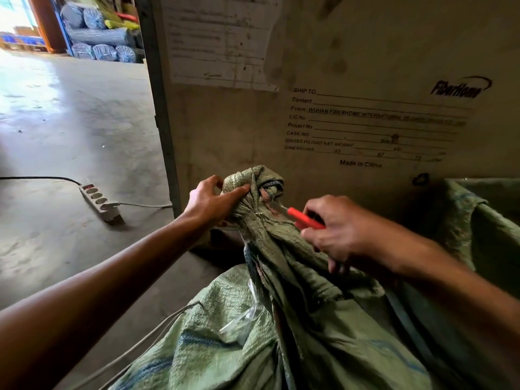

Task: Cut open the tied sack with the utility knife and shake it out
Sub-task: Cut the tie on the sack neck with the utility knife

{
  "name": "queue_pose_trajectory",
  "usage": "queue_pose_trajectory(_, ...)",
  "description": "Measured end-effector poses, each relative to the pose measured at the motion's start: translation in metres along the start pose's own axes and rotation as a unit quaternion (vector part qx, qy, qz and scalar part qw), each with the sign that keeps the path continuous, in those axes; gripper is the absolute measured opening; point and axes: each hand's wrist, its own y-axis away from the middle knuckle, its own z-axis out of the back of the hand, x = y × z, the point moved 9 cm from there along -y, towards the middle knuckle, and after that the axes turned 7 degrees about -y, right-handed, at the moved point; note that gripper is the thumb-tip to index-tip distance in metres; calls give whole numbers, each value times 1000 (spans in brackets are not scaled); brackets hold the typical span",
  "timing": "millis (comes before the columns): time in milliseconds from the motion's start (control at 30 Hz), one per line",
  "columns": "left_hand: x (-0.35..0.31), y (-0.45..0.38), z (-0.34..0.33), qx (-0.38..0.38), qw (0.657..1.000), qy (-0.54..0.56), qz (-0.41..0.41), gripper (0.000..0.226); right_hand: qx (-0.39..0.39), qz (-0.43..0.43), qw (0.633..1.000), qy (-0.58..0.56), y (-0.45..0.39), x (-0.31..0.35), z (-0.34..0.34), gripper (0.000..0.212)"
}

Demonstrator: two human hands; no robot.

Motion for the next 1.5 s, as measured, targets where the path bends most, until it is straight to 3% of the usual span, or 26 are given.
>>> queue_pose_trajectory(433,-15,6,10,-46,995,-67,-51,49,-33,52,998,11,-12,12,-17,8)
queue_pose_trajectory(733,-17,1,14,-39,997,-33,-58,44,-43,40,996,65,-16,-1,-25,9)
queue_pose_trajectory(900,-12,-1,17,-25,998,-11,-60,41,2,13,997,81,-18,-24,-42,5)
queue_pose_trajectory(1000,-12,-2,20,-40,997,-20,-67,40,30,-4,998,50,-15,-26,-34,11)
queue_pose_trajectory(1067,-12,-3,22,-42,997,-15,-66,42,7,1,1000,-16,-9,-20,-19,6)
queue_pose_trajectory(1200,-17,2,4,10,997,20,-68,48,-175,119,973,-87,-9,-3,16,23)
queue_pose_trajectory(1367,-33,18,-16,83,990,35,-110,64,-160,143,950,-228,-30,-14,6,14)
queue_pose_trajectory(1500,-22,21,-19,115,981,-11,-155,75,-145,152,954,-212,-36,-20,11,9)
